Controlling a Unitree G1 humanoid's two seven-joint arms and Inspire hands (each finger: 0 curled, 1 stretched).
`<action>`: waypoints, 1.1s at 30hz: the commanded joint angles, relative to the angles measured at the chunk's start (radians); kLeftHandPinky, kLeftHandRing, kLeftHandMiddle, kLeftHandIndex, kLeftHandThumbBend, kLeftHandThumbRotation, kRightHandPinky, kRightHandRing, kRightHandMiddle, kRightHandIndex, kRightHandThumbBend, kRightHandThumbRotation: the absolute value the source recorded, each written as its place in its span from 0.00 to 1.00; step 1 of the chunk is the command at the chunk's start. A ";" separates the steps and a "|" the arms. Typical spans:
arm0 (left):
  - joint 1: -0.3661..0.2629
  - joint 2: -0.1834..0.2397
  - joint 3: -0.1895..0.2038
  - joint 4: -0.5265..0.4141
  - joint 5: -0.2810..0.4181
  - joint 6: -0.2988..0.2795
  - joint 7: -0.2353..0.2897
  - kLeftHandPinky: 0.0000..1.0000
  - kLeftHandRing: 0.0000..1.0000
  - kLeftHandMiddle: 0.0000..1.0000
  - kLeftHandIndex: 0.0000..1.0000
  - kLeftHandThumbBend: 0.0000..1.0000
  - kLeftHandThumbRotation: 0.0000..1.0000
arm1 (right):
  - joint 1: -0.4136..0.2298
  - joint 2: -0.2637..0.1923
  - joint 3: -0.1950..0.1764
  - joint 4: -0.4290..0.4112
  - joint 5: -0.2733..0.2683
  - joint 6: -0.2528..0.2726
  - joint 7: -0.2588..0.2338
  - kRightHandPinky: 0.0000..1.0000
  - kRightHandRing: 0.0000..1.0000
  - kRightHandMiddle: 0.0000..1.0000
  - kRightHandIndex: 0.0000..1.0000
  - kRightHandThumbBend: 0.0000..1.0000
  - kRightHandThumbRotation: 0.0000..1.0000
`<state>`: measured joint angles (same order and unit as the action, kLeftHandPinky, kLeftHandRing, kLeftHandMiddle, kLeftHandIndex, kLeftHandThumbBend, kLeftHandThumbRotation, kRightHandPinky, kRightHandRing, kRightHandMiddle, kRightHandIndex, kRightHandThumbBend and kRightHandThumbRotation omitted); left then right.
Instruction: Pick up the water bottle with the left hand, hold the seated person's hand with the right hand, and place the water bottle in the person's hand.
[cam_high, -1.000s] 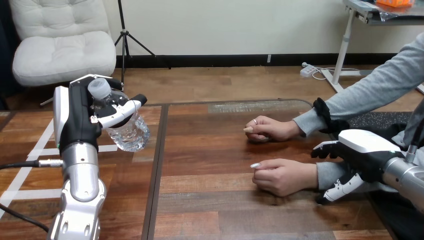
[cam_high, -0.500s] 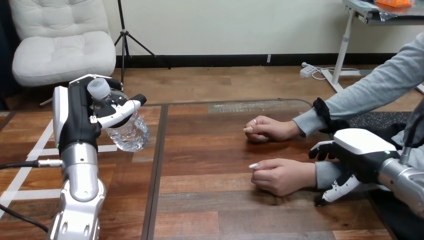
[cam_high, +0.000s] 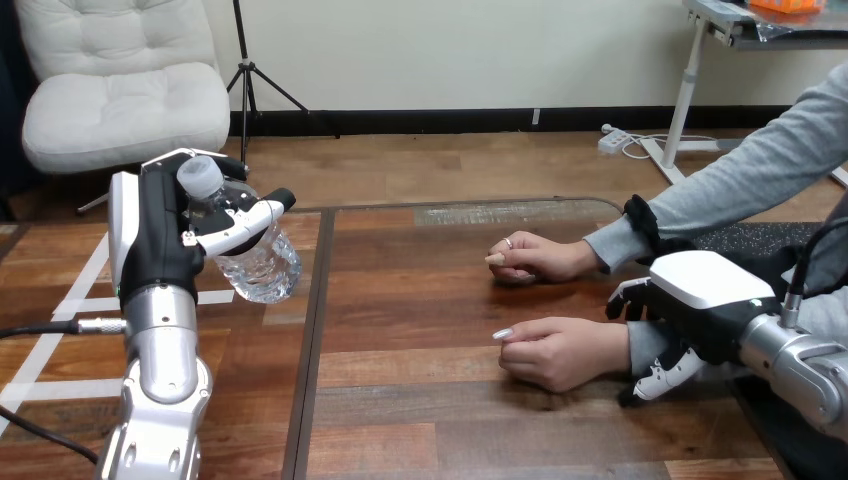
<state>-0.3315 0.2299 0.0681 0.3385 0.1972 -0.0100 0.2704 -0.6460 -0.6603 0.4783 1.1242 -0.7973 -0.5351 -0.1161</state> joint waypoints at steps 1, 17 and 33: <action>-0.035 0.000 0.013 -0.100 0.003 -0.004 0.002 0.36 0.43 0.47 0.47 0.69 0.00 | -0.099 0.025 0.012 0.014 -0.006 0.007 -0.029 0.60 0.68 0.71 0.72 1.00 0.27; -0.034 0.002 0.015 -0.097 0.003 -0.008 -0.001 0.36 0.43 0.47 0.47 0.69 0.00 | -0.113 0.044 0.011 0.026 0.013 0.001 -0.011 0.53 0.62 0.65 0.66 1.00 0.15; -0.029 -0.003 0.019 -0.101 -0.007 -0.014 -0.008 0.36 0.43 0.47 0.47 0.68 0.00 | -0.116 0.054 0.005 0.027 0.030 -0.005 0.012 0.49 0.59 0.62 0.61 0.95 0.10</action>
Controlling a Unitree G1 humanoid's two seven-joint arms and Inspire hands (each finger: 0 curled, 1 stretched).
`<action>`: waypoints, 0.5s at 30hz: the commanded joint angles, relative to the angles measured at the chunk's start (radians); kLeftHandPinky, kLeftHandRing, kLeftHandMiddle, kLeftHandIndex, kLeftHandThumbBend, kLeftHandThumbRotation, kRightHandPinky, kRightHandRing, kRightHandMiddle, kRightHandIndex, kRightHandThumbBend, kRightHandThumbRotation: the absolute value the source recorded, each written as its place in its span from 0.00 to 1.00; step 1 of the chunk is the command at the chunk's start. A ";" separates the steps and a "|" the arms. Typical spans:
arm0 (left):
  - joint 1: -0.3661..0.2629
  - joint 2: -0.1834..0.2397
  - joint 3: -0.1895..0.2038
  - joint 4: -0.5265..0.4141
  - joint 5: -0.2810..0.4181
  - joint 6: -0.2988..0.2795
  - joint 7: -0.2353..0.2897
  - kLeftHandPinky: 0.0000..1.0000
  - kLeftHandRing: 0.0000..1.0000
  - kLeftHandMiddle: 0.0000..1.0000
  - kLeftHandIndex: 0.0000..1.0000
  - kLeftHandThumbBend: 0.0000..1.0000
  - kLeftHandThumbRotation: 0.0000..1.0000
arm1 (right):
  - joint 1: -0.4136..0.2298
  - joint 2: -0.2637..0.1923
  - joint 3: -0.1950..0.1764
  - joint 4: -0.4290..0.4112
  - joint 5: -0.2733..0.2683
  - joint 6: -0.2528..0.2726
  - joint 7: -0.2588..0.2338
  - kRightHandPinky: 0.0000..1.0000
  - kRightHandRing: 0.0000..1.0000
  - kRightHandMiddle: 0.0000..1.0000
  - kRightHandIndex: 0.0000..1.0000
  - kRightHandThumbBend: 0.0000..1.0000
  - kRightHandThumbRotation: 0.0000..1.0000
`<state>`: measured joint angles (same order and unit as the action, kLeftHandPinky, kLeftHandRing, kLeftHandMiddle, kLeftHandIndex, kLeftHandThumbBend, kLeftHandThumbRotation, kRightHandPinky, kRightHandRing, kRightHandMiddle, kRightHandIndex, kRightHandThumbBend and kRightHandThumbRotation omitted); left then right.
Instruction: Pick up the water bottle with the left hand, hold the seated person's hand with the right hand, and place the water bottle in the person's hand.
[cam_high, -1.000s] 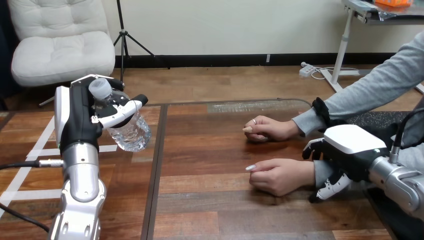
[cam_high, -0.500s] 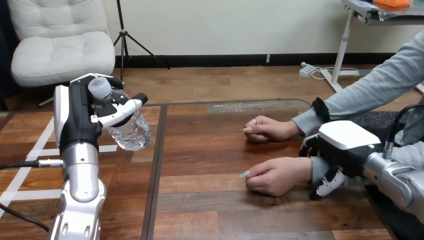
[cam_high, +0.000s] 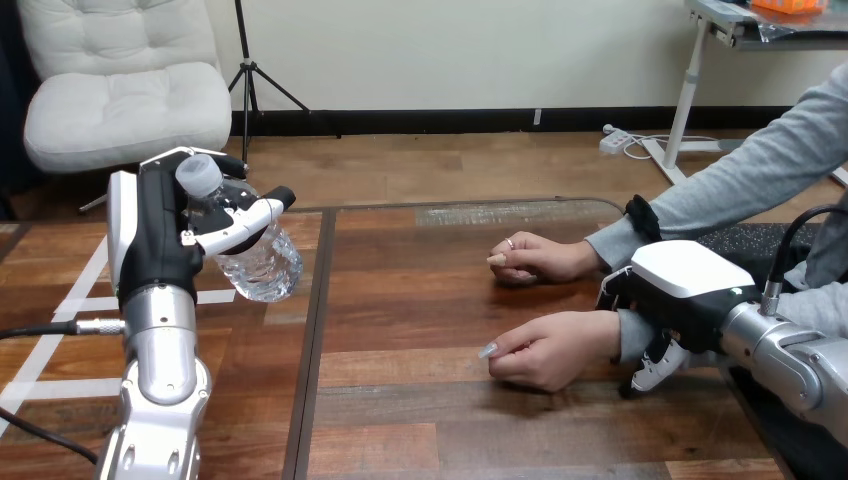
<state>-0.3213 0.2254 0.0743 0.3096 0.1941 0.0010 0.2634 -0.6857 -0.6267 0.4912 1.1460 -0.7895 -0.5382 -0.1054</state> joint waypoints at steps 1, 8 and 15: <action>-0.040 0.001 0.013 -0.071 -0.003 -0.024 -0.001 0.36 0.43 0.47 0.47 0.68 0.00 | -0.076 0.021 -0.008 0.003 0.023 0.002 0.005 0.49 0.59 0.62 0.61 0.95 0.10; -0.042 0.001 0.012 -0.075 0.004 -0.013 0.003 0.36 0.43 0.47 0.47 0.68 0.00 | -0.077 0.027 -0.013 0.005 0.031 0.007 0.013 0.46 0.56 0.59 0.58 0.93 0.06; -0.040 0.003 0.016 -0.061 -0.002 -0.029 0.002 0.36 0.43 0.47 0.47 0.68 0.00 | -0.075 0.030 -0.013 0.007 0.037 0.012 0.014 0.44 0.52 0.55 0.54 0.91 0.02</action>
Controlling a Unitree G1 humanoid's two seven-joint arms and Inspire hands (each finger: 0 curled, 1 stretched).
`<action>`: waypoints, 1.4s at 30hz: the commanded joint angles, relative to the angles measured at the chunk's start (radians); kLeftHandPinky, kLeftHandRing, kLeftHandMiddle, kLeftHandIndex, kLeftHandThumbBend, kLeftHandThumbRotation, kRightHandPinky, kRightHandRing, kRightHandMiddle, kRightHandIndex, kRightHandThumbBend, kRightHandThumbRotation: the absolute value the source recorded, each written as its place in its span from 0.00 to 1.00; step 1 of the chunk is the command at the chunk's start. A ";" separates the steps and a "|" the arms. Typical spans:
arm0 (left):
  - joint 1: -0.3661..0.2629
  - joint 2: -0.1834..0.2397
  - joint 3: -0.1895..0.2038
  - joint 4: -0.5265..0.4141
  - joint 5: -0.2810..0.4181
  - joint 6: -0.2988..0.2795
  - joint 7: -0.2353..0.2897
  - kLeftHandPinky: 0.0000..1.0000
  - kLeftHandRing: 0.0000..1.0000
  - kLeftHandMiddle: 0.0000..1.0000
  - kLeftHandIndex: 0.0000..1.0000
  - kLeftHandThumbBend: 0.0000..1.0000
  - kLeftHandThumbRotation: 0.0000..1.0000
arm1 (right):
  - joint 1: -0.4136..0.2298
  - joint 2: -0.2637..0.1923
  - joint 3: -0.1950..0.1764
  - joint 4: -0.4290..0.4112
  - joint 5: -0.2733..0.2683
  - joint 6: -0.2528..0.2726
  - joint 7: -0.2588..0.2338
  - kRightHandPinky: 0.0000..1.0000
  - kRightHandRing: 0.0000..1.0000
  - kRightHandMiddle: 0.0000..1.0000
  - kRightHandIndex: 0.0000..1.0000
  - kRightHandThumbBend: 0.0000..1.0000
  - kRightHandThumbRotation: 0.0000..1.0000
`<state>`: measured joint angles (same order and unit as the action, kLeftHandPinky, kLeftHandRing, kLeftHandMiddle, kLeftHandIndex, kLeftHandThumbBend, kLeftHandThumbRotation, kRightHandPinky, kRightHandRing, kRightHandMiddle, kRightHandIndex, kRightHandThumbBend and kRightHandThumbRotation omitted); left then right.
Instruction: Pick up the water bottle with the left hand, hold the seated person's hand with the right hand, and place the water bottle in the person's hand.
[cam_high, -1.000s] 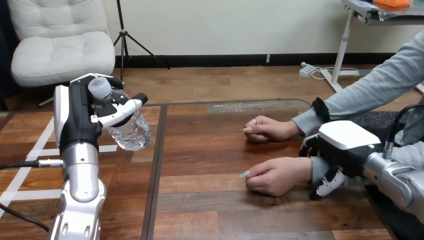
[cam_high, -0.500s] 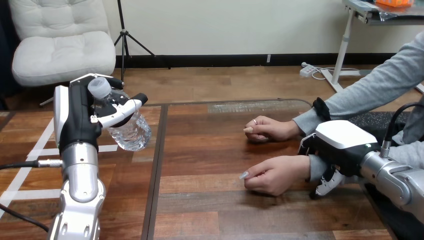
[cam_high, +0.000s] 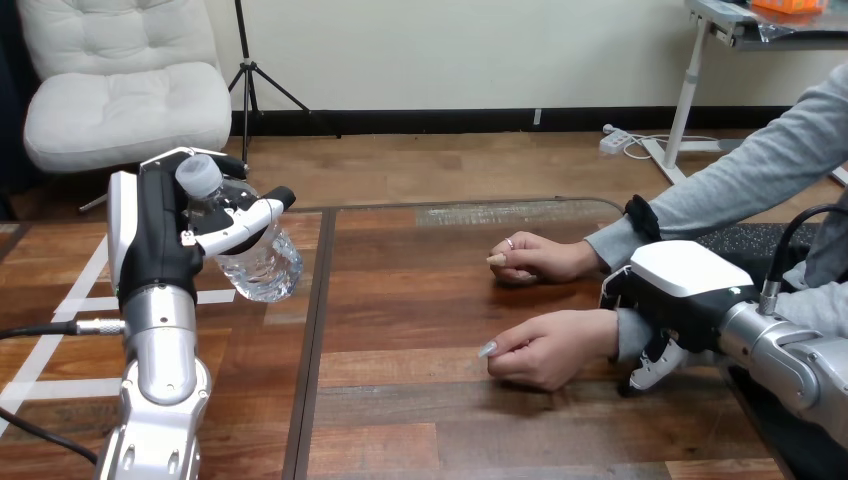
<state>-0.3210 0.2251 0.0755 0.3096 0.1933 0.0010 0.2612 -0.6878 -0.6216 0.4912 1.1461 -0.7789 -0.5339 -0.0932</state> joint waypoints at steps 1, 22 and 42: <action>-0.039 0.003 0.015 -0.067 -0.002 -0.026 0.003 0.36 0.43 0.47 0.47 0.68 0.00 | -0.073 0.025 -0.012 0.008 0.025 0.008 0.000 0.43 0.51 0.55 0.54 0.91 0.01; -0.038 0.006 0.015 -0.080 0.002 -0.015 0.003 0.37 0.44 0.47 0.47 0.68 0.00 | -0.079 0.036 -0.019 0.019 0.055 0.017 0.012 0.33 0.38 0.43 0.44 0.82 0.00; -0.039 0.003 0.014 -0.084 0.004 -0.006 0.004 0.36 0.43 0.47 0.47 0.68 0.00 | -0.077 0.034 -0.033 0.018 0.080 0.016 0.008 0.26 0.31 0.38 0.40 0.76 0.00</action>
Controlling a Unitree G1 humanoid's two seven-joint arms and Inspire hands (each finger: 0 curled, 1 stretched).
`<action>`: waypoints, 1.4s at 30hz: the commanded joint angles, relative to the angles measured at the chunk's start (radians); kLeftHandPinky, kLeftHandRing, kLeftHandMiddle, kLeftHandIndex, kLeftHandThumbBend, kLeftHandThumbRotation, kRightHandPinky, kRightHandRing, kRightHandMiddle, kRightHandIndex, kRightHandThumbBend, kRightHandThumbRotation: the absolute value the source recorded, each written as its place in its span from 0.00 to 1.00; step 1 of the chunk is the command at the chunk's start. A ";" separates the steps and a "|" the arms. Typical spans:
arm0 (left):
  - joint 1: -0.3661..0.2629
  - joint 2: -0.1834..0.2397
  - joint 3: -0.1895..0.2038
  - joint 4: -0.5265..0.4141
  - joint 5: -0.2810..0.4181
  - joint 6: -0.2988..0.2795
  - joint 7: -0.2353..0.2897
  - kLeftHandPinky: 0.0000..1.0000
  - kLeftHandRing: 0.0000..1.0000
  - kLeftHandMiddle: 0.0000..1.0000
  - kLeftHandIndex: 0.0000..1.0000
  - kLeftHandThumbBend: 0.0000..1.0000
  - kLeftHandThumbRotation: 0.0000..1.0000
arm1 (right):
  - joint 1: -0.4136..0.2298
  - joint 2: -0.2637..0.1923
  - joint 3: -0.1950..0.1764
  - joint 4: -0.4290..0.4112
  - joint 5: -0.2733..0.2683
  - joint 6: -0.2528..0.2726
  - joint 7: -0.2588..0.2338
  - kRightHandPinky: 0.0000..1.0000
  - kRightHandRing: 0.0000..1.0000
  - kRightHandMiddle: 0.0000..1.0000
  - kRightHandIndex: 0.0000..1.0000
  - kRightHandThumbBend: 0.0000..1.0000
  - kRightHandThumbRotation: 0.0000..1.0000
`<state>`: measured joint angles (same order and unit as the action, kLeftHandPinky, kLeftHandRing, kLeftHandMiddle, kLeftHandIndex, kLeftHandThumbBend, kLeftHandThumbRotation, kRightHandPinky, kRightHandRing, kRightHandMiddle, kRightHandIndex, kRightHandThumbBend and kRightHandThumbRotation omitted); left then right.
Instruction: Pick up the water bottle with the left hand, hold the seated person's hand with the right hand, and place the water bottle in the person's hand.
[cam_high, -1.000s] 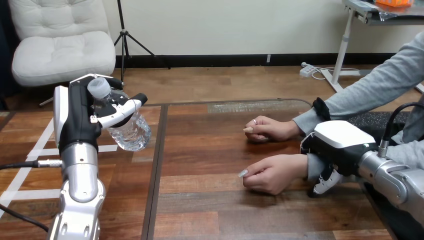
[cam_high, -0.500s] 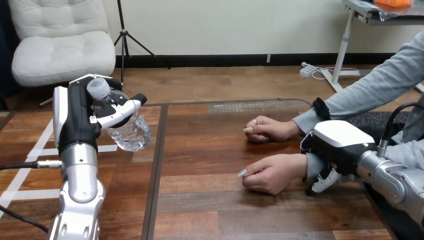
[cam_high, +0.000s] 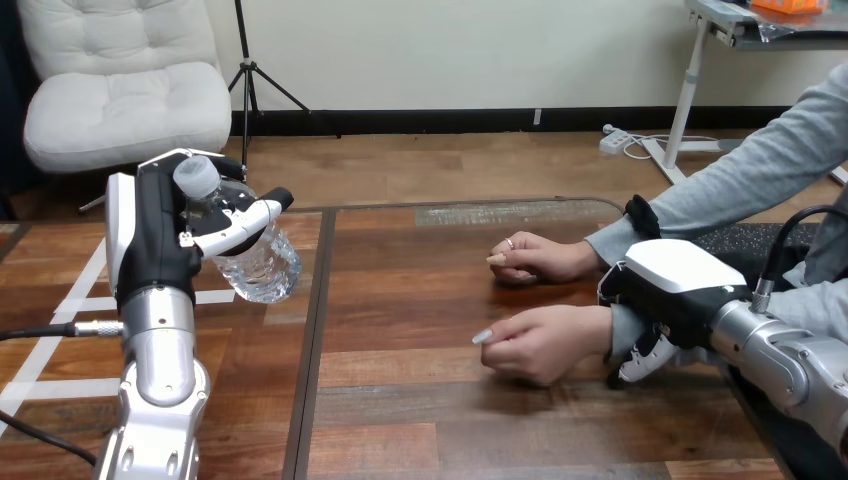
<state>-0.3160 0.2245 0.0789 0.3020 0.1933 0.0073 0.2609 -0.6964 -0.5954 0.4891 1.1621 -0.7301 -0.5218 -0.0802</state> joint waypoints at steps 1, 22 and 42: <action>-0.044 0.003 0.011 -0.077 0.005 -0.012 0.004 0.36 0.43 0.47 0.47 0.68 0.00 | -0.068 0.008 -0.030 0.001 0.033 0.005 -0.004 0.26 0.31 0.38 0.39 0.76 0.00; -0.037 0.004 0.015 -0.079 -0.001 -0.022 -0.001 0.37 0.44 0.47 0.47 0.68 0.00 | -0.051 0.005 -0.050 -0.014 0.078 -0.001 -0.037 0.24 0.29 0.36 0.37 0.75 0.00; -0.038 -0.001 0.021 -0.084 -0.004 -0.009 -0.006 0.38 0.44 0.48 0.47 0.68 0.00 | -0.049 0.010 -0.061 -0.019 0.094 0.008 -0.036 0.20 0.26 0.32 0.36 0.75 0.00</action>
<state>-0.3143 0.2203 0.0913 0.2986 0.1892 0.0095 0.2528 -0.6965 -0.5941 0.4613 1.1620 -0.6641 -0.5153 -0.0947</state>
